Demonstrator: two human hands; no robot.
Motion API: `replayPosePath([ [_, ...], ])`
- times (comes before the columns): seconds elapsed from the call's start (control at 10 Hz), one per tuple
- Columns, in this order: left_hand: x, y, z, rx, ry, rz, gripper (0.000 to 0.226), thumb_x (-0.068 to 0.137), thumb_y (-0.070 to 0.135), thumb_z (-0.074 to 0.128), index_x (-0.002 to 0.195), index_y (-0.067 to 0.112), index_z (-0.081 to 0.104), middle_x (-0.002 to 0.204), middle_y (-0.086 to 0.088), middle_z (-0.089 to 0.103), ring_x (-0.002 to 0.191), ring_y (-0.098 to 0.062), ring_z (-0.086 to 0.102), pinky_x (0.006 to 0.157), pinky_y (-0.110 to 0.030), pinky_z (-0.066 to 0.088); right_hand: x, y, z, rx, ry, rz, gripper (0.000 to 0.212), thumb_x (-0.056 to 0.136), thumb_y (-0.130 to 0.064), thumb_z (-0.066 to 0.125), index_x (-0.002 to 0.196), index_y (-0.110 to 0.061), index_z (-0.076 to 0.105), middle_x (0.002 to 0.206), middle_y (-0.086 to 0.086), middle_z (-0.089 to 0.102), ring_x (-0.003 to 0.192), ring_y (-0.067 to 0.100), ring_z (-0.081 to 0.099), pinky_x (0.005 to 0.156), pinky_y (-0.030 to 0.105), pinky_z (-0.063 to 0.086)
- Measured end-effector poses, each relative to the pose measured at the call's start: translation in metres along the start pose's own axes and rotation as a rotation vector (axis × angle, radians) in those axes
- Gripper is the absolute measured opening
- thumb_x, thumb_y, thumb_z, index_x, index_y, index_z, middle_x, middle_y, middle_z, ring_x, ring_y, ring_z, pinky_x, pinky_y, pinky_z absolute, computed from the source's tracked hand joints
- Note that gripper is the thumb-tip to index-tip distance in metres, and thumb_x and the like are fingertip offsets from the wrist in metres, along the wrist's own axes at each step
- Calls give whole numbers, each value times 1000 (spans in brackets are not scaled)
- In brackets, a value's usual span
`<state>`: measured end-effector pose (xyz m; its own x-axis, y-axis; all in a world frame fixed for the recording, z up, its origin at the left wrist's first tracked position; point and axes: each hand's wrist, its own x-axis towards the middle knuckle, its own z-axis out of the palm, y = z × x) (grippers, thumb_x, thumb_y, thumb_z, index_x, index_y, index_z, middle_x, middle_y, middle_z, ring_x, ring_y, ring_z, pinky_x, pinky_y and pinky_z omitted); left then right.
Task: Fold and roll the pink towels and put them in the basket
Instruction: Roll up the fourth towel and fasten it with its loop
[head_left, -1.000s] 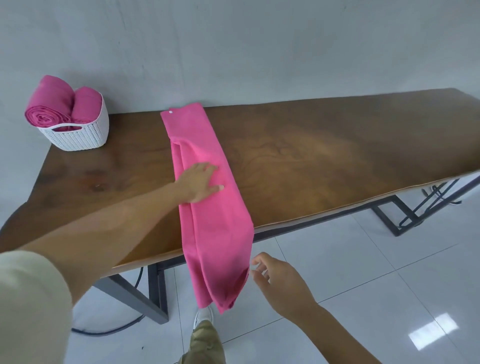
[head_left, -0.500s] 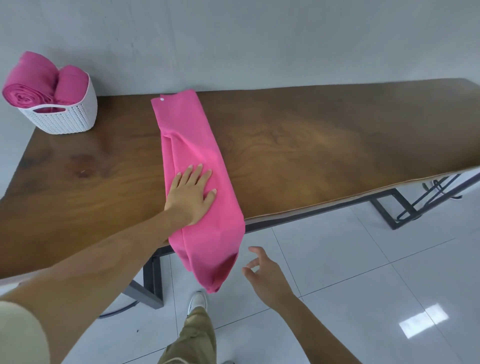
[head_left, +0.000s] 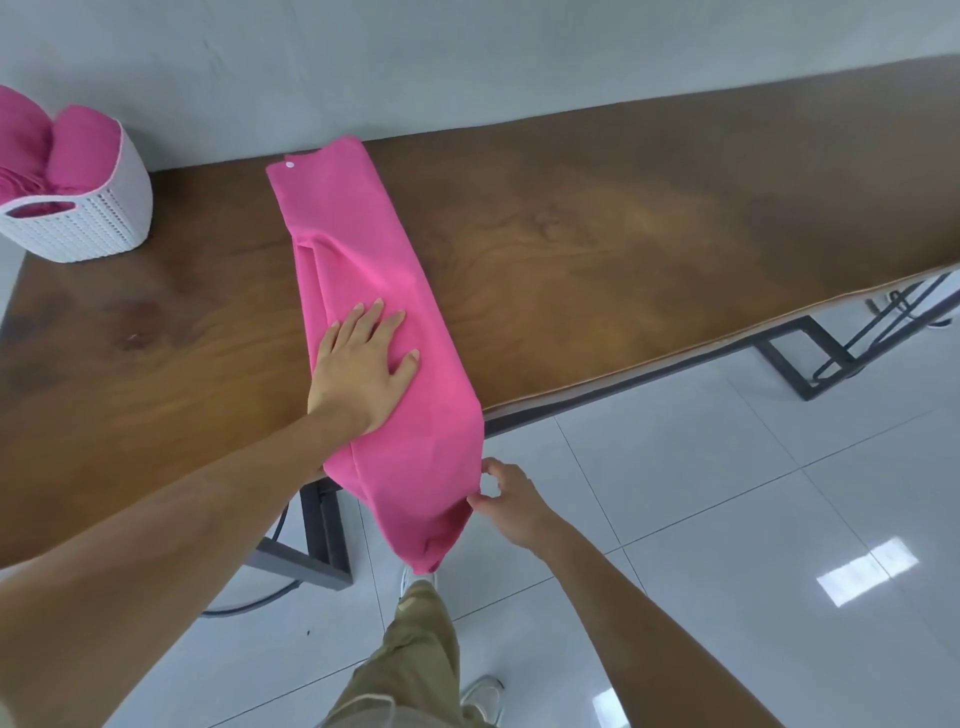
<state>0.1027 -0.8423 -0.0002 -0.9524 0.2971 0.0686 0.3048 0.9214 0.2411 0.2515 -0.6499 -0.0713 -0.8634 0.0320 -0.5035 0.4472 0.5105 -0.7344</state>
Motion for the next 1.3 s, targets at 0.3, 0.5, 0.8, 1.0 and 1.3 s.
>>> replayPosePath([
  [0.3,0,1,0,14,0,-10,64,103,59,28,160,30,24,169,2,16,157,-19,7,128,-43,7,16,20,9,-60,-95,73,18,99,-19,55,108,-12,69,107,6,71,98,23,65,76,24,47],
  [0.5,0,1,0,13,5,-13,63,103,58,29,160,30,25,169,2,16,156,-19,8,128,-42,6,13,51,22,222,17,212,20,86,6,50,91,8,69,81,14,71,75,25,72,60,18,53],
  [0.8,1,1,1,4,13,-7,64,103,57,33,159,28,27,169,0,18,156,-21,10,127,-44,8,-6,98,37,1248,117,327,39,91,21,52,127,9,63,110,22,60,108,30,59,76,27,61],
  [1.0,1,1,0,4,12,-1,64,102,58,32,159,28,26,169,0,17,156,-21,10,127,-44,7,-21,97,65,637,202,124,19,90,11,63,94,-1,77,75,11,67,70,17,58,68,22,51],
  [1.3,0,1,-1,-4,12,-2,64,102,58,32,159,28,27,169,0,18,156,-21,10,127,-44,7,-16,107,62,264,243,179,16,90,-18,72,77,-10,75,68,0,70,62,6,56,62,22,46],
])
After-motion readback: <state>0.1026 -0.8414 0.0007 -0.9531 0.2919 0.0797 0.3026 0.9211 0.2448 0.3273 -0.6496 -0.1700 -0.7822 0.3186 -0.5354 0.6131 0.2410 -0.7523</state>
